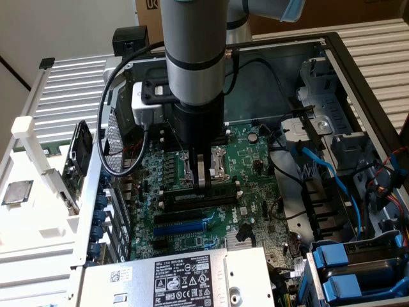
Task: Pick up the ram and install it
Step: 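Insert the ram into the slot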
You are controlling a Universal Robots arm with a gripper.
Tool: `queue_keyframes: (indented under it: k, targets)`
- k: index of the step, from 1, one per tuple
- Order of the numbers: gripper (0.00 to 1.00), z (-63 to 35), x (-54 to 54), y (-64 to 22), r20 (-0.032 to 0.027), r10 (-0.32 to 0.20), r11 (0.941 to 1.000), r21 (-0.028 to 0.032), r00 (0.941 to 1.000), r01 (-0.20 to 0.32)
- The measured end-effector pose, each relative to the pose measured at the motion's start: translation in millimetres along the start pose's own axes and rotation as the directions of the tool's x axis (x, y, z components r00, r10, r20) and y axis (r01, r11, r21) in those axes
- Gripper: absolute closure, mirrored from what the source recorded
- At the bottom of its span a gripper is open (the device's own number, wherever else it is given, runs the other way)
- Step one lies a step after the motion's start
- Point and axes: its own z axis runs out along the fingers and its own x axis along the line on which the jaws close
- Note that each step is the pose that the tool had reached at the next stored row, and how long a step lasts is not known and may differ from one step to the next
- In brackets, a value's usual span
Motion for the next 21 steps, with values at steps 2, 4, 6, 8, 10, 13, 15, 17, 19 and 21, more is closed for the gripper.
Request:
queue_keyframes:
  k: [2, 4, 6, 8, 10, 13, 15, 17, 19, 21]
  targets:
    - [0.88, 0.3, 0.1, 0.0, 0.0004, 0.000, 1.0000, -0.0001, 1.0000, 0.000]
    - [0.88, 0.5, 0.0, 0.0, 0.0010, 0.000, 1.0000, -0.0001, 1.0000, 0.000]
    - [0.88, 0.6, 0.0, -0.1, 0.0024, 0.000, 1.0000, -0.0001, 1.0000, 0.000]
    - [0.88, 0.7, 0.1, -0.1, 0.0038, 0.000, 1.0000, -0.0001, 1.0000, 0.000]
    - [0.88, 1.0, 0.1, 0.0, 0.0046, 0.000, 1.0000, 0.0000, 1.0000, 0.000]
    - [0.88, 1.4, 0.2, 0.0, 0.0057, 0.000, 1.0000, 0.0003, 1.0000, 0.000]
    - [0.88, 1.6, 0.1, -0.1, 0.0060, 0.000, 1.0000, 0.0003, 1.0000, 0.000]
    - [0.88, 1.8, 0.2, -0.1, 0.0062, 0.000, 1.0000, 0.0004, 1.0000, 0.000]
    - [0.88, 2.1, 0.3, -0.1, 0.0063, 0.000, 1.0000, 0.0004, 1.0000, 0.000]
    - [0.88, 2.4, 0.4, -0.1, 0.0063, 0.000, 1.0000, 0.0004, 1.0000, 0.000]
